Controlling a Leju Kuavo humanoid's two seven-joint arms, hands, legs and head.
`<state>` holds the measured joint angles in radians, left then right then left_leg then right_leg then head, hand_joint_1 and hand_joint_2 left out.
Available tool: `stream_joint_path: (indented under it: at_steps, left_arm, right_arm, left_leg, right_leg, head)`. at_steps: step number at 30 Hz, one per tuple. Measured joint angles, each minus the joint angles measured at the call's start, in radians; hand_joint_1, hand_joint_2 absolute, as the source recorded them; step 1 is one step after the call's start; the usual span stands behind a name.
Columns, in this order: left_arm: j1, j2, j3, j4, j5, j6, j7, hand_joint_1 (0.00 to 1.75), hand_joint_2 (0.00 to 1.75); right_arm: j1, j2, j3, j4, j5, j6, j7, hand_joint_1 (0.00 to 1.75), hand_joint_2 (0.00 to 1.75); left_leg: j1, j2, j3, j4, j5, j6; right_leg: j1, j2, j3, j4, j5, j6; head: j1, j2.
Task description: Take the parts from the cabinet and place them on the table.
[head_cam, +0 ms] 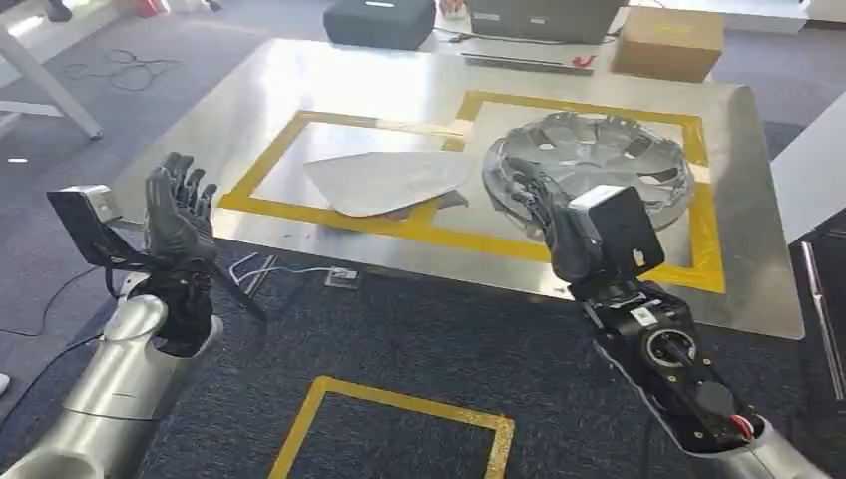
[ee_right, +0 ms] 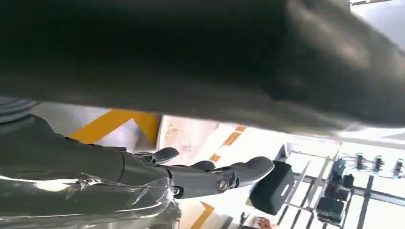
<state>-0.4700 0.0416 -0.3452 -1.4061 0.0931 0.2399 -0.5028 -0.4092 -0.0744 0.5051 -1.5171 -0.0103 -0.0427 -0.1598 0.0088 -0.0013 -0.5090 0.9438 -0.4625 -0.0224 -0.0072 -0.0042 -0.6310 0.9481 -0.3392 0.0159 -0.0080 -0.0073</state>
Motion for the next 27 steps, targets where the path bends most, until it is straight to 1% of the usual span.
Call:
stream_joint_path:
  at_steps: [1,2,3,4,5,6,7,8,9,10,11,12,13,14,15,16,17,18,19,20,21,22,23,24,25,26,27]
  left_arm:
    - [-0.001,0.000,0.000,0.000,0.000,0.000,0.000,0.00,0.00]
    - [0.001,0.000,0.000,0.000,0.000,0.000,0.000,0.00,0.00]
    - [0.001,0.000,0.000,0.001,0.000,0.000,0.000,0.00,0.00]
    - [0.001,-0.002,0.000,0.001,0.001,0.000,-0.001,0.00,0.00]
    - [0.000,-0.003,0.000,0.001,0.002,0.000,-0.003,0.00,0.00]
    - [0.001,-0.004,0.000,0.001,0.002,0.000,-0.004,0.00,0.00]
    - [0.002,-0.004,0.000,0.001,0.003,0.000,-0.006,0.00,0.00]
    - [0.004,-0.004,0.000,0.001,0.003,0.002,-0.007,0.00,0.00]
    - [0.005,-0.004,0.000,0.001,0.004,0.002,-0.007,0.00,0.00]
    - [0.005,-0.004,0.000,0.001,0.004,0.002,-0.007,0.00,0.00]
    - [0.005,-0.004,0.000,0.001,0.004,0.002,-0.007,0.00,0.00]
    - [0.005,-0.004,0.000,0.001,0.004,0.003,-0.008,0.00,0.00]
    - [0.005,-0.005,0.000,0.001,0.004,0.003,-0.008,0.00,0.00]
    - [0.003,-0.004,0.000,0.001,0.004,0.003,-0.010,0.00,0.00]
    - [0.005,-0.004,0.000,0.001,0.004,0.003,-0.010,0.00,0.00]
    - [0.007,-0.005,0.000,0.001,0.005,0.003,-0.010,0.00,0.00]
    - [0.008,-0.005,-0.001,0.001,0.005,0.003,-0.010,0.00,0.00]
    - [0.008,-0.004,-0.001,0.001,0.005,0.003,-0.010,0.00,0.00]
    - [0.006,-0.004,-0.001,0.001,0.004,0.003,-0.010,0.00,0.00]
    - [0.005,-0.003,-0.001,0.001,0.005,0.003,-0.010,0.00,0.00]
    - [0.005,-0.003,-0.001,0.001,0.005,0.003,-0.010,0.00,0.00]
    - [0.007,-0.003,-0.001,0.001,0.005,0.003,-0.010,0.00,0.00]
    - [0.009,-0.002,-0.001,0.001,0.005,0.004,-0.010,0.00,0.00]
    - [0.010,-0.002,-0.001,0.001,0.005,0.004,-0.010,0.00,0.00]
    - [0.010,-0.002,-0.001,0.001,0.005,0.004,-0.010,0.00,0.00]
    - [0.010,-0.002,-0.001,0.001,0.005,0.004,-0.010,0.00,0.00]
    - [0.010,-0.002,-0.001,0.001,0.005,0.004,-0.010,0.00,0.00]
  right_arm:
    - [0.000,0.000,0.000,0.000,0.000,0.000,0.000,0.00,0.00]
    - [0.002,0.000,0.000,0.000,0.000,0.000,0.001,0.00,0.00]
    - [0.004,-0.001,0.000,0.000,0.000,0.001,0.001,0.00,0.00]
    - [0.005,-0.002,-0.001,0.000,0.000,0.001,0.001,0.00,0.00]
    - [0.005,-0.002,-0.001,0.000,-0.001,0.001,0.001,0.00,0.00]
    - [0.006,-0.002,-0.001,0.000,-0.004,0.001,0.002,0.00,0.00]
    - [0.007,-0.002,-0.001,0.000,-0.006,0.001,0.002,0.00,0.00]
    - [0.008,-0.003,0.000,0.001,-0.008,0.002,0.002,0.00,0.00]
    - [0.009,-0.003,0.001,0.001,-0.010,0.003,0.002,0.00,0.00]
    - [0.009,-0.003,0.001,0.002,-0.011,0.004,0.003,0.00,0.00]
    - [0.009,-0.003,0.001,0.002,-0.012,0.004,0.003,0.00,0.00]
    - [0.008,-0.003,0.001,0.001,-0.013,0.004,0.003,0.00,0.00]
    - [0.006,-0.003,0.001,0.001,-0.014,0.004,0.003,0.00,0.00]
    - [0.005,-0.003,0.001,0.000,-0.014,0.004,0.002,0.00,0.00]
    - [0.005,-0.003,0.001,-0.001,-0.014,0.004,0.002,0.00,0.00]
    - [0.005,-0.003,0.001,-0.001,-0.014,0.004,0.002,0.00,0.00]
    - [0.005,-0.003,0.001,-0.001,-0.014,0.004,0.002,0.00,0.00]
    - [0.005,-0.003,0.001,-0.001,-0.015,0.005,0.002,0.00,0.00]
    - [0.003,-0.003,0.002,-0.001,-0.014,0.006,0.002,0.00,0.00]
    - [0.002,-0.003,0.002,-0.001,-0.014,0.007,0.002,0.00,0.00]
    - [0.002,-0.003,0.003,-0.001,-0.015,0.007,0.003,0.00,0.00]
    - [0.003,-0.003,0.003,-0.001,-0.016,0.008,0.003,0.00,0.00]
    - [0.003,-0.003,0.003,-0.001,-0.016,0.008,0.003,0.00,0.00]
    - [0.003,-0.003,0.004,0.000,-0.018,0.008,0.003,0.00,0.00]
    - [0.004,-0.003,0.004,0.000,-0.018,0.009,0.003,0.00,0.00]
    - [0.004,-0.003,0.005,0.000,-0.018,0.009,0.003,0.00,0.00]
    - [0.004,-0.003,0.005,0.000,-0.018,0.009,0.003,0.00,0.00]
  left_leg:
    - [-0.004,-0.001,-0.004,0.000,0.002,0.003]
    - [-0.002,0.000,-0.010,-0.002,0.011,0.014]
    - [0.006,0.007,-0.016,-0.009,0.022,0.027]
    - [0.003,0.008,-0.023,-0.009,0.031,0.033]
    - [0.003,0.009,-0.031,-0.009,0.037,0.041]
    - [0.001,0.009,-0.038,-0.009,0.044,0.043]
    - [-0.001,0.009,-0.047,-0.008,0.051,0.044]
    - [-0.003,0.010,-0.056,-0.006,0.057,0.045]
    - [-0.004,0.010,-0.066,-0.003,0.062,0.045]
    - [-0.004,0.010,-0.074,0.000,0.067,0.044]
    - [-0.006,0.009,-0.079,0.003,0.070,0.041]
    - [-0.008,0.009,-0.081,0.005,0.072,0.041]
    - [-0.006,0.010,-0.083,0.005,0.076,0.037]
    - [-0.009,0.010,-0.088,0.006,0.082,0.030]
    - [-0.005,0.012,-0.091,0.005,0.091,0.021]
    - [-0.001,0.013,-0.092,0.001,0.096,0.015]
    - [-0.001,0.015,-0.092,-0.003,0.103,0.010]
    - [-0.008,0.014,-0.097,-0.001,0.096,0.005]
    - [-0.005,0.008,-0.110,0.017,0.066,-0.003]
    - [-0.003,0.006,-0.132,0.071,0.013,-0.008]
    - [0.000,0.006,-0.161,0.145,-0.037,-0.012]
    - [0.004,0.006,-0.195,0.241,-0.085,-0.017]
    - [0.008,0.006,-0.217,0.310,-0.107,-0.022]
    - [0.012,0.006,-0.219,0.338,-0.098,-0.026]
    - [0.015,0.006,-0.197,0.318,-0.065,-0.030]
    - [0.017,0.006,-0.184,0.300,-0.050,-0.032]
    - [0.017,0.006,-0.184,0.300,-0.050,-0.032]
  right_leg:
    - [-0.003,0.000,-0.003,-0.004,0.007,0.006]
    - [-0.001,0.002,-0.005,-0.005,0.016,0.014]
    - [-0.006,0.002,-0.016,0.001,0.002,0.020]
    - [-0.004,0.003,-0.032,0.034,-0.045,0.023]
    - [-0.005,0.003,-0.051,0.104,-0.105,0.024]
    - [-0.004,0.003,-0.076,0.191,-0.158,0.027]
    - [-0.004,0.003,-0.096,0.280,-0.197,0.029]
    - [-0.004,0.003,-0.104,0.337,-0.210,0.029]
    - [-0.003,0.003,-0.089,0.339,-0.199,0.027]
    - [-0.002,0.003,-0.049,0.292,-0.170,0.024]
    - [-0.001,0.003,0.007,0.210,-0.137,0.018]
    - [0.004,0.004,0.074,0.104,-0.107,0.007]
    - [0.007,0.003,0.113,0.031,-0.127,-0.010]
    - [0.012,0.001,0.136,0.006,-0.125,-0.009]
    - [0.014,0.002,0.135,-0.002,-0.121,-0.009]
    - [0.018,0.004,0.131,-0.001,-0.114,-0.011]
    - [0.018,0.004,0.129,-0.004,-0.107,-0.014]
    - [0.003,0.000,0.131,-0.026,-0.095,-0.020]
    - [0.001,-0.002,0.125,-0.029,-0.081,-0.020]
    - [0.000,-0.002,0.112,-0.029,-0.073,-0.030]
    - [0.000,-0.002,0.098,-0.027,-0.065,-0.031]
    - [0.000,-0.001,0.082,-0.023,-0.057,-0.031]
    - [-0.001,0.000,0.068,-0.019,-0.049,-0.031]
    - [-0.003,0.002,0.054,-0.015,-0.042,-0.028]
    - [-0.006,0.004,0.040,-0.008,-0.036,-0.024]
    - [-0.007,0.005,0.035,-0.006,-0.034,-0.022]
    - [-0.007,0.005,0.035,-0.006,-0.034,-0.022]
  head:
    - [-0.002,0.000]
    - [-0.001,0.000]
    - [0.001,0.000]
    - [0.005,0.000]
    - [0.015,0.000]
    - [0.022,0.000]
    - [0.028,0.000]
    - [0.032,0.000]
    - [0.033,0.000]
    - [0.035,0.000]
    - [0.040,0.000]
    - [0.046,0.000]
    - [0.048,0.000]
    - [0.042,0.000]
    - [0.045,0.000]
    - [0.051,0.000]
    - [0.054,0.000]
    - [0.055,0.000]
    - [0.053,0.000]
    - [0.043,0.000]
    - [0.036,0.000]
    - [0.033,0.000]
    - [0.031,0.000]
    - [0.025,0.000]
    - [0.021,0.000]
    - [0.020,0.000]
    - [0.020,0.000]
